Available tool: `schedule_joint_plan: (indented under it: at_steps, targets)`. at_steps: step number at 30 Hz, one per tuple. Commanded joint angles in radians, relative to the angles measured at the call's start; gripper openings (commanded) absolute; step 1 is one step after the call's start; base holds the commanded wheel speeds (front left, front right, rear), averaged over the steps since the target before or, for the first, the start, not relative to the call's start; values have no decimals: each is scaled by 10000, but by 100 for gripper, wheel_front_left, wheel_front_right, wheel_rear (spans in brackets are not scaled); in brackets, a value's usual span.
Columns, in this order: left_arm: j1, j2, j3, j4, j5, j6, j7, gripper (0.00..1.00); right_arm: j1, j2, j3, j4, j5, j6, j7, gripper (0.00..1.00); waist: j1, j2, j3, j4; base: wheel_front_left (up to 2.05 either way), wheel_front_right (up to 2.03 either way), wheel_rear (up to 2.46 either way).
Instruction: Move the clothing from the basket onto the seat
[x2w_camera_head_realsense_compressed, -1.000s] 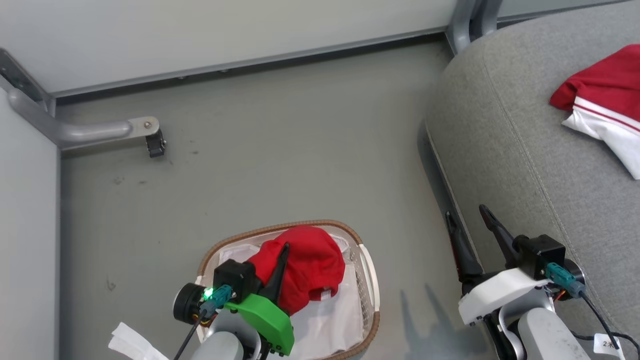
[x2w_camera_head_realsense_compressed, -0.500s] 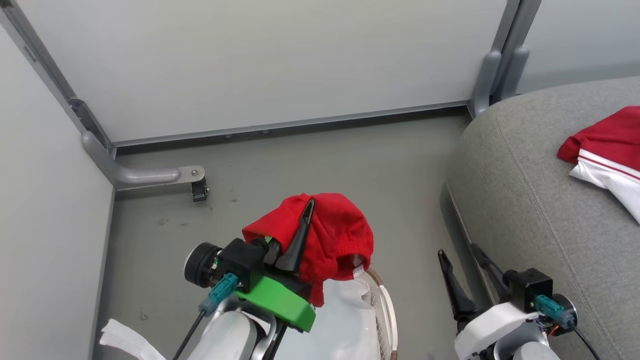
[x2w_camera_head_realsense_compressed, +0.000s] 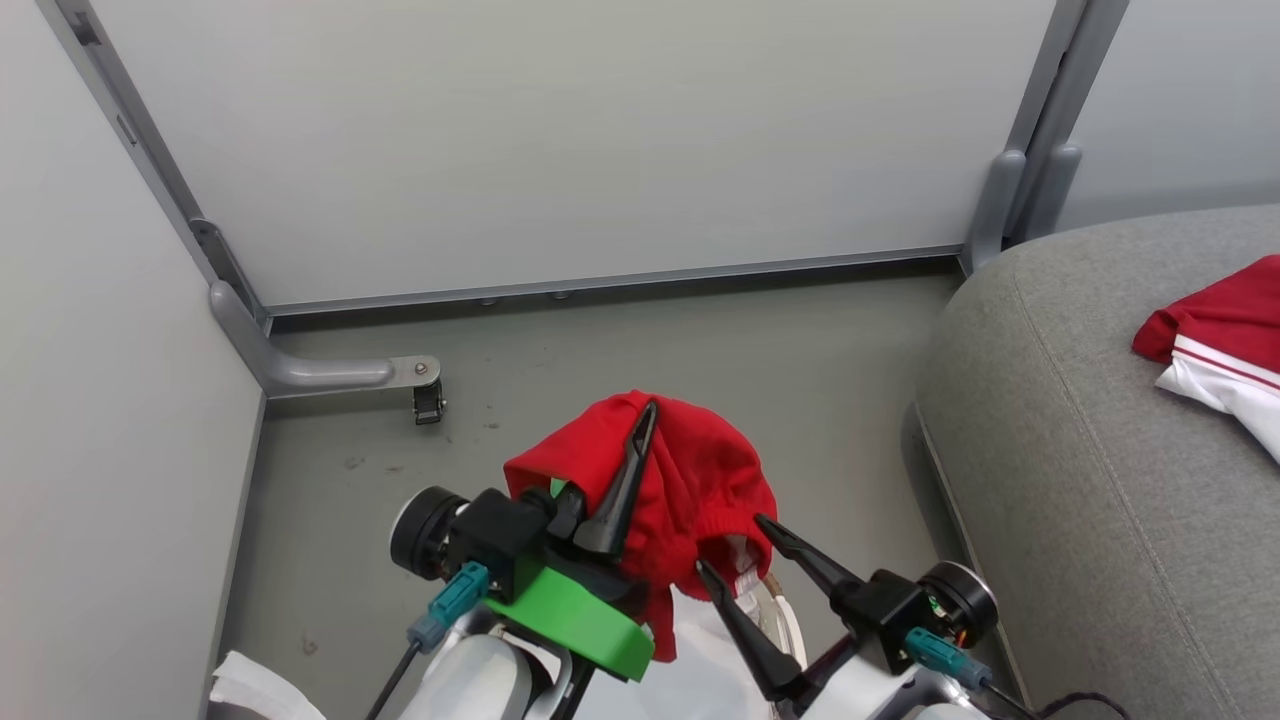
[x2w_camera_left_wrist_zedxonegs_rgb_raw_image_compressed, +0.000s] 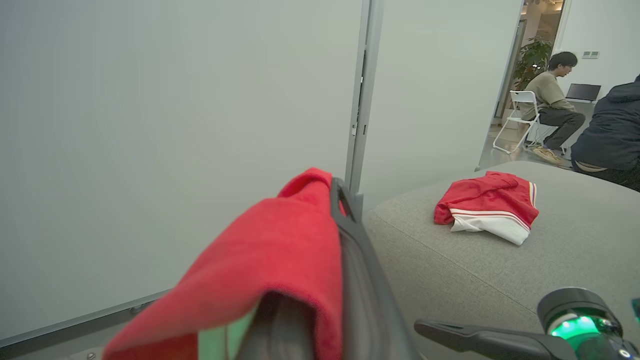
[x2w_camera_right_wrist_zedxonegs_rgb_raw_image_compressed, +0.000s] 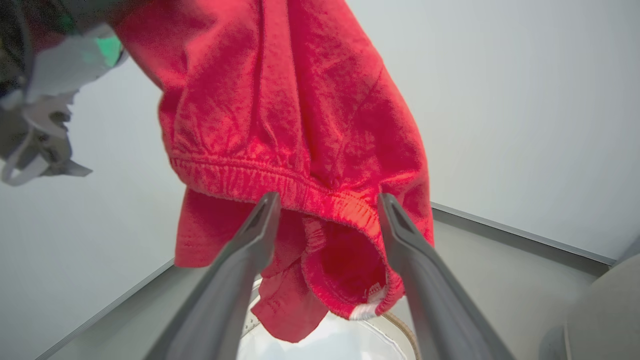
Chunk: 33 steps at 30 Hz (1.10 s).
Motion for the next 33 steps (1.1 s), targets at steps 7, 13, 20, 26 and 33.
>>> schedule_joint_plan:
  at_steps: [7,13,20,26,33]
  targets:
    - [64,32,-269,-6,-182,-28,4,0,-795,94,1100,-310,655,-14,-19,100,1,0,9,97,0,0,0]
    - [-7,30,-682,-52,-328,-28,4,0,-1219,170,1239,-78,690,-14,-19,100,1,0,69,271,0,0,0]
    - [5,30,-1266,-57,-651,-28,4,0,-1663,235,1032,575,1452,-14,-19,53,1,0,106,564,0,0,0]
    - [32,30,-1519,-58,-794,-28,4,0,-1941,227,950,798,1812,-14,-19,0,1,0,114,720,0,0,0]
    - [236,30,-1189,-135,-645,-27,2,100,-1499,224,256,686,1724,-14,-19,0,1,0,246,243,0,0,0]
